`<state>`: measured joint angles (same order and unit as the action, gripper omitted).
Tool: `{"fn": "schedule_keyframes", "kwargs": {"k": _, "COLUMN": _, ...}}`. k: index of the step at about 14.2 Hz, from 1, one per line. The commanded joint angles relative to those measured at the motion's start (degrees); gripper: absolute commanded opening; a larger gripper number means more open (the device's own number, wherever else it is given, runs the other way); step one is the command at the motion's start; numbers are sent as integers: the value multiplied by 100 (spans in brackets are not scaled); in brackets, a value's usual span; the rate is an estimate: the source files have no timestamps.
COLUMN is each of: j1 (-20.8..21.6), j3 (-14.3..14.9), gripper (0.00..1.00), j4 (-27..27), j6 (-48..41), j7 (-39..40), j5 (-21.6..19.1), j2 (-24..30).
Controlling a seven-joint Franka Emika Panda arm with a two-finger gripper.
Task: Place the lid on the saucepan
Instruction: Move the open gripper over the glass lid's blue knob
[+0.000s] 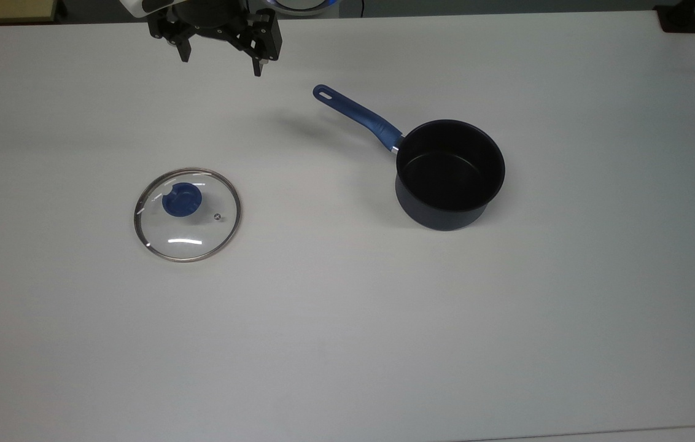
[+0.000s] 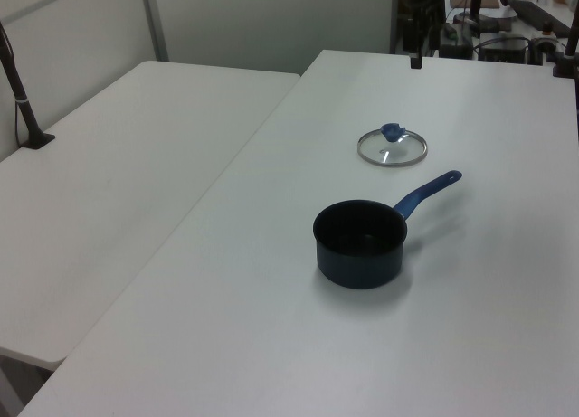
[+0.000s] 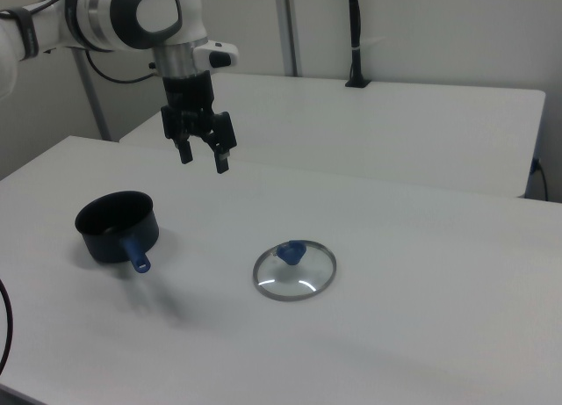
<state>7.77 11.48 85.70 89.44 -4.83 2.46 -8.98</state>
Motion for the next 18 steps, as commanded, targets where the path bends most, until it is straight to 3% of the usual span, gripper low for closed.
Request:
{"fn": "schedule_keyframes", "kwargs": {"k": 1, "j1": -12, "j3": 100, "gripper": 100, "j4": 61, "j6": -93, "j7": 288, "j5": -62, "j2": 194}}
{"fn": "schedule_keyframes", "kwargs": {"k": 3, "j1": -12, "j3": 100, "gripper": 100, "j4": 52, "j6": -137, "j7": 281, "j5": -166, "j2": 195}}
{"fn": "schedule_keyframes", "kwargs": {"k": 6, "j1": -127, "j3": 92, "gripper": 100, "j4": -35, "j6": -146, "j7": 325, "j5": -668, "j2": 186}}
{"fn": "schedule_keyframes", "kwargs": {"k": 12, "j1": -240, "j3": 83, "gripper": 100, "j4": -36, "j6": 12, "j7": 466, "j5": -422, "j2": -77}}
{"fn": "schedule_keyframes", "kwargs": {"k": 18, "j1": -688, "j3": 83, "gripper": 100, "j4": 26, "j6": 985, "j7": 289, "j5": -405, "j2": -797}}
